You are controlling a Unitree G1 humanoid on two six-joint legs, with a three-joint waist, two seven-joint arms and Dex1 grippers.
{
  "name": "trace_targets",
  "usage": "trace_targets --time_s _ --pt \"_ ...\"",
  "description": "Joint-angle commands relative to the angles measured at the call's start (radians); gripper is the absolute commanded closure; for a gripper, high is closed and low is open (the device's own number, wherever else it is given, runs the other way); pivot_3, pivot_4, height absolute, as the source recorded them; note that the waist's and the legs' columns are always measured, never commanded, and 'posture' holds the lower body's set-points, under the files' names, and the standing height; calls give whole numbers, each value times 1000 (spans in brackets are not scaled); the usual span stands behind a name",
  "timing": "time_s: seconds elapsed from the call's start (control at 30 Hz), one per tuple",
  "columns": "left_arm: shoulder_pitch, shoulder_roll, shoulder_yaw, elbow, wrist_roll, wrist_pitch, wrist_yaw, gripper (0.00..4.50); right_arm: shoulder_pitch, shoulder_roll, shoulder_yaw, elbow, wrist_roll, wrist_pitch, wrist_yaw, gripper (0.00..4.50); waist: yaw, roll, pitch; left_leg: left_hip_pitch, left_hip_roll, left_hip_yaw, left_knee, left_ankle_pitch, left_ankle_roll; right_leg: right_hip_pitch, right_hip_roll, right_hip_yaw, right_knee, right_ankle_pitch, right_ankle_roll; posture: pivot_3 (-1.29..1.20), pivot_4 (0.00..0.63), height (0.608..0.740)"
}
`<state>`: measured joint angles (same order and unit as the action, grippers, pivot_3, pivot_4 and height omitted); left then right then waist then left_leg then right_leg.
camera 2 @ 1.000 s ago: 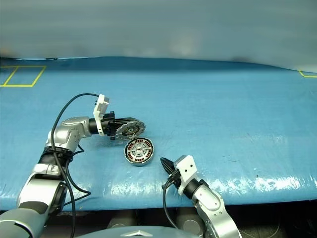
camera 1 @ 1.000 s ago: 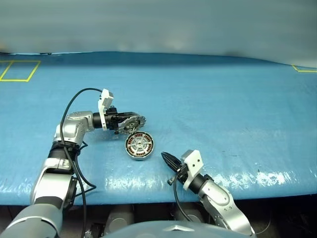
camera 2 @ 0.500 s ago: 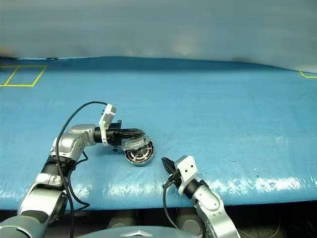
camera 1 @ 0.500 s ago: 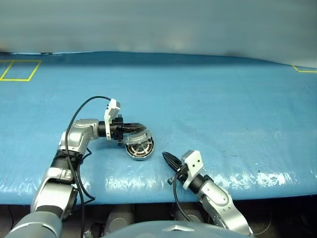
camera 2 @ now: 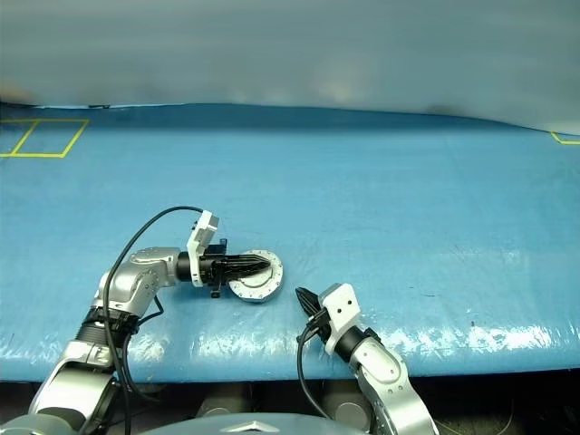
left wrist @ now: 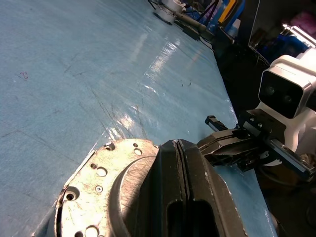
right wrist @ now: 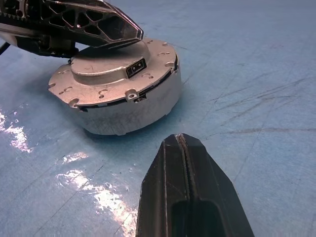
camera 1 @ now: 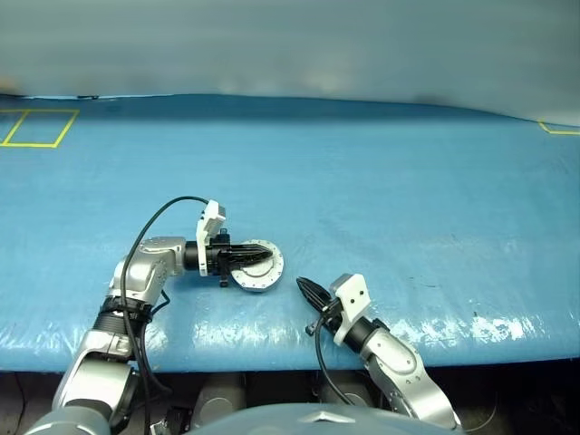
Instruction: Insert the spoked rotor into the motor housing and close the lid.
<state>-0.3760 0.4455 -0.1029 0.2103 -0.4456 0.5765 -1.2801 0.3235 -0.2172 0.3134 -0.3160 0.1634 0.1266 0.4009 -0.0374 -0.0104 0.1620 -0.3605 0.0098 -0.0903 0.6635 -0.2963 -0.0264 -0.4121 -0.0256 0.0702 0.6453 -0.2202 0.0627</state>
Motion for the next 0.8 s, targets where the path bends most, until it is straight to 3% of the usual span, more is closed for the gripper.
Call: trace_targets --time_s 0.03,0.23,0.43,0.57,0.8 --pt "28 -11 29 -59 -36 -2 31 4486 7 -6 -29 -85 35 63 -9 4500 0 0 0 0 0 0 0 0 0 0 0 0 0 0 0 0 150 740" --pt "100 -32 141 -184 -67 -89 160 4486 -28 -26 -101 -233 167 316 -38 4500 1 0 0 0 1 0 1 0 0 0 0 0 0 0 0 0 150 740" --pt "263 -58 202 -368 -20 -219 316 4486 -131 -3 -156 -270 148 516 -172 4500 -2 0 0 0 0 0 1 0 0 0 0 1 0 1 1 0 150 740" --pt "402 -122 227 -460 47 -416 429 4500 -225 -18 -142 -295 140 587 -185 3571 1 1 0 0 0 0 -1 0 0 -1 -1 1 0 0 0 0 150 740" --pt "602 -188 234 -499 88 -615 512 4500 -405 -23 -69 -304 135 692 -168 1219 2 1 -1 0 0 1 1 0 0 0 -1 1 -1 1 1 0 150 740"
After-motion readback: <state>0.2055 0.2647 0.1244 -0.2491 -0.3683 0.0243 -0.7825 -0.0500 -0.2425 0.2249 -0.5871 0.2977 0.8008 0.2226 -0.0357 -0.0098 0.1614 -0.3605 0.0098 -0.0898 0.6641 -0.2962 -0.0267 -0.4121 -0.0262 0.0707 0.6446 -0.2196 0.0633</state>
